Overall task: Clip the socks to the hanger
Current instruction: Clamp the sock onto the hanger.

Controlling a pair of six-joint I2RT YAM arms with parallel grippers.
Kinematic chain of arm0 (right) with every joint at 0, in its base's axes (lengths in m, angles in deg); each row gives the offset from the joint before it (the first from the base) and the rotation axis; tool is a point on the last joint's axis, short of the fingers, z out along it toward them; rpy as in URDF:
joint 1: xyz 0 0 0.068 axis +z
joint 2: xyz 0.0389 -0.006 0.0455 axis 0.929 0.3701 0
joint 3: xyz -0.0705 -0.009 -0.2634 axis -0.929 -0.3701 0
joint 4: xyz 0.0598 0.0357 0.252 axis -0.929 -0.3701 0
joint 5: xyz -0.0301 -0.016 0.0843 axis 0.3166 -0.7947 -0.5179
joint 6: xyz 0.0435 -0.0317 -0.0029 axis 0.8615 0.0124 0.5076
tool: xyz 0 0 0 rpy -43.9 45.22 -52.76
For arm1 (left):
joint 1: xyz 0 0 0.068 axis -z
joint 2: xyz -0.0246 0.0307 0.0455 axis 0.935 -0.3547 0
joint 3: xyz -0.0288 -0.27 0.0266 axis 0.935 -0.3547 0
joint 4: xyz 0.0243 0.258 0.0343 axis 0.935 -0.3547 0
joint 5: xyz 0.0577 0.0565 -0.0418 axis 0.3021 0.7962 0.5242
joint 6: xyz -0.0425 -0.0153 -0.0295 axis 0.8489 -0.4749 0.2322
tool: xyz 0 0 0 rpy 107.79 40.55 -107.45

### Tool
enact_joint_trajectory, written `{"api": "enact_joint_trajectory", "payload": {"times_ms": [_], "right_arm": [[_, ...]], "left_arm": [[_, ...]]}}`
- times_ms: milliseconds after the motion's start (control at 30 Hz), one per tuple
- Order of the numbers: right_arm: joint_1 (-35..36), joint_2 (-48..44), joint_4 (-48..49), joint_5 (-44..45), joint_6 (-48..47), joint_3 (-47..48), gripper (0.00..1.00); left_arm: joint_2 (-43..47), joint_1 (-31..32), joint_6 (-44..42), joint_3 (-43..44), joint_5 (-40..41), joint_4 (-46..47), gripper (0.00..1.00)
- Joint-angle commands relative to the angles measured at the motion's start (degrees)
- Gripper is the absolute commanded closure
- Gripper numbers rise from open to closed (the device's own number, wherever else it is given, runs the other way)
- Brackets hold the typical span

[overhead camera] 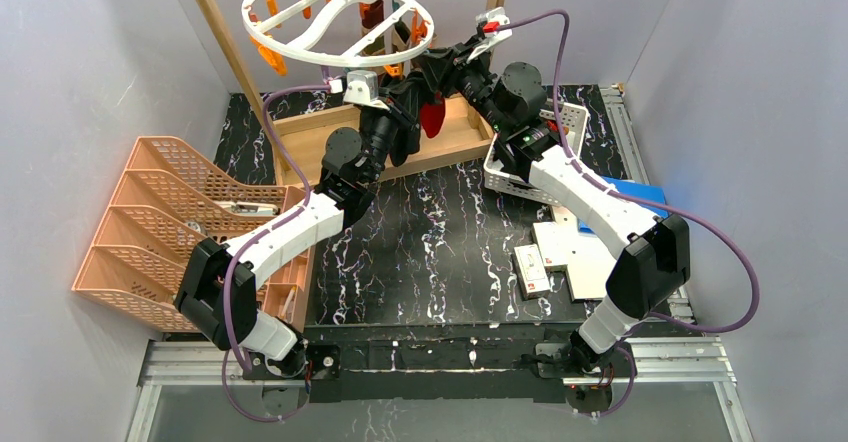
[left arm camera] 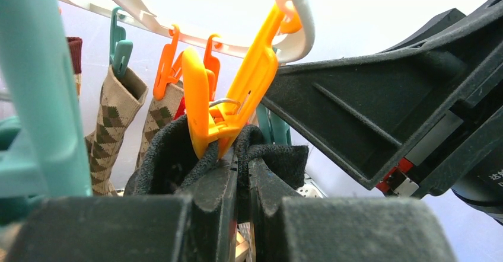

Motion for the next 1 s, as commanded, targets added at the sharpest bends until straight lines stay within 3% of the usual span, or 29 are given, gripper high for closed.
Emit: {"api": "enact_joint_trajectory", "payload": {"times_ms": [0,200,633,833,967], "right_arm": [[0.14,-2.13,-0.54,0.64,0.55,1.75,0.72],[0.12,-1.98,-1.31,1.0,1.01,2.75,0.67],[0.1,-2.31,-2.32,1.37,2.3,3.72,0.43],[0.11,-3.21,-3.43,0.75,3.21,4.56,0.04],[0.11,-3.54,-6.55,0.58,3.5,6.64,0.01]], "left_arm": [[0.84,0.16,-0.27,2.6,1.51,1.29,1.0],[0.93,0.18,-0.36,2.46,1.46,0.93,1.0],[1.02,0.18,-0.54,2.14,1.77,0.73,1.0],[1.02,0.17,-0.54,2.31,1.82,0.67,1.0],[0.85,0.2,-0.69,2.51,1.67,0.59,1.0]]}}
